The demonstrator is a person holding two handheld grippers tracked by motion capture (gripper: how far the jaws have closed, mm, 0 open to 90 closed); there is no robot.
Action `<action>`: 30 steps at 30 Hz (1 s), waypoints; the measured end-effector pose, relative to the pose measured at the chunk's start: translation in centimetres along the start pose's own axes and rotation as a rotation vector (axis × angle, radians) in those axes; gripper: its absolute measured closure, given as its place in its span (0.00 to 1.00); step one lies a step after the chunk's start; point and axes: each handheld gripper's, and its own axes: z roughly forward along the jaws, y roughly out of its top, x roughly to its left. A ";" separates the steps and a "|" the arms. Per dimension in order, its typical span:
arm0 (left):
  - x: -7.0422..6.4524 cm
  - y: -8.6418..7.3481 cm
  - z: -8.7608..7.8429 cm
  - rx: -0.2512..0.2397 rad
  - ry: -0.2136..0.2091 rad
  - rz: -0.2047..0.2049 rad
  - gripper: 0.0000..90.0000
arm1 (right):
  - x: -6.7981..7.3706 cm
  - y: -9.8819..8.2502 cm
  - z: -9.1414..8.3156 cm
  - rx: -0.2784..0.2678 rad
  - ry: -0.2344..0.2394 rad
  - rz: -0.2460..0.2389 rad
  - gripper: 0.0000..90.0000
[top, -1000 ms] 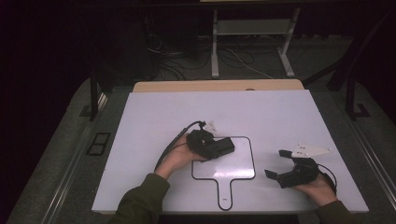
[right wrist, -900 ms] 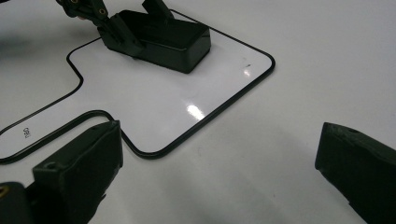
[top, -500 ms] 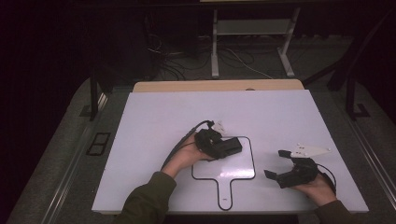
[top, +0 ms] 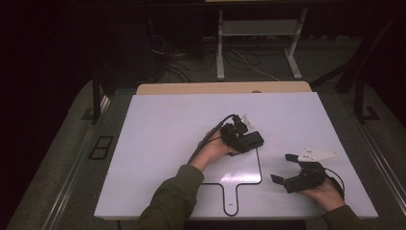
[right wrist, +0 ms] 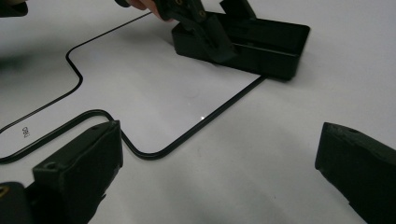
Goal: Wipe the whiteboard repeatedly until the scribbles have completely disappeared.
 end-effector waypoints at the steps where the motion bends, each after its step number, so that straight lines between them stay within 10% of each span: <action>1: 0.0 0.3 0.1 0.018 0.001 0.022 0.44 | 0.0 0.0 0.0 0.000 0.001 0.000 0.00; 15: 0.2 -3.8 -2.7 0.012 -0.033 0.016 0.44 | 0.1 0.0 -0.1 -0.002 0.001 0.002 0.00; 30: 3.1 -9.8 -6.7 -0.025 0.023 -0.126 0.44 | 0.1 0.0 0.0 0.000 -0.002 0.004 0.00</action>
